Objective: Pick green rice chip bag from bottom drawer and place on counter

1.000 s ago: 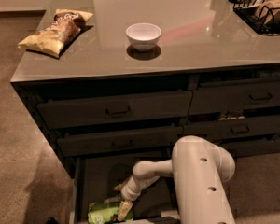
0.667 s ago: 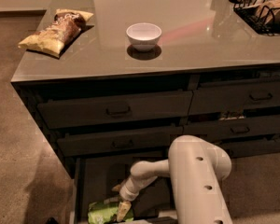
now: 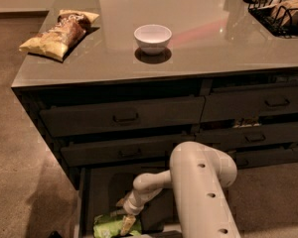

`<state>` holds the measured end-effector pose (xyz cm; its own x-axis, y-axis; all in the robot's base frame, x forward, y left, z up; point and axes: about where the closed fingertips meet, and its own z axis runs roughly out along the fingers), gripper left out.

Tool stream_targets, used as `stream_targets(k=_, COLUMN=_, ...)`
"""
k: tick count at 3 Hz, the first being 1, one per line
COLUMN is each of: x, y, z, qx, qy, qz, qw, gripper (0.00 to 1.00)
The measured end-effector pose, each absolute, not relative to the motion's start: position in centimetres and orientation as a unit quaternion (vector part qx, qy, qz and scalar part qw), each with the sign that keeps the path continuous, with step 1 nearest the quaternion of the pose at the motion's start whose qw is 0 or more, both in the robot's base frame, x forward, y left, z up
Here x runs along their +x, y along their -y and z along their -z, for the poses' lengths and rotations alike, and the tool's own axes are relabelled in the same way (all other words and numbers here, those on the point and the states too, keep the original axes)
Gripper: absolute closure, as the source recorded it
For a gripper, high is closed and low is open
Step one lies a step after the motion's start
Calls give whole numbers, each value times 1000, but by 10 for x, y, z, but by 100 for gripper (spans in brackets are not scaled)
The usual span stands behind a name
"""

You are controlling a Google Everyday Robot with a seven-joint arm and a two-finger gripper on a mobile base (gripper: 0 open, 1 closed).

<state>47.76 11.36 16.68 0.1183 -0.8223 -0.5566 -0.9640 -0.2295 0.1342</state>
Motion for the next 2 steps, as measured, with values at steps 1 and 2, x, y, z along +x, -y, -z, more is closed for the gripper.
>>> stream_targets(k=1, x=481, y=-112, z=-152, qx=-735, qy=-612, qz=-266, qw=124, gripper=39)
stream_targets(k=2, x=483, y=-104, z=-140, qx=-727, qy=-620, qz=-270, qw=117, gripper=71)
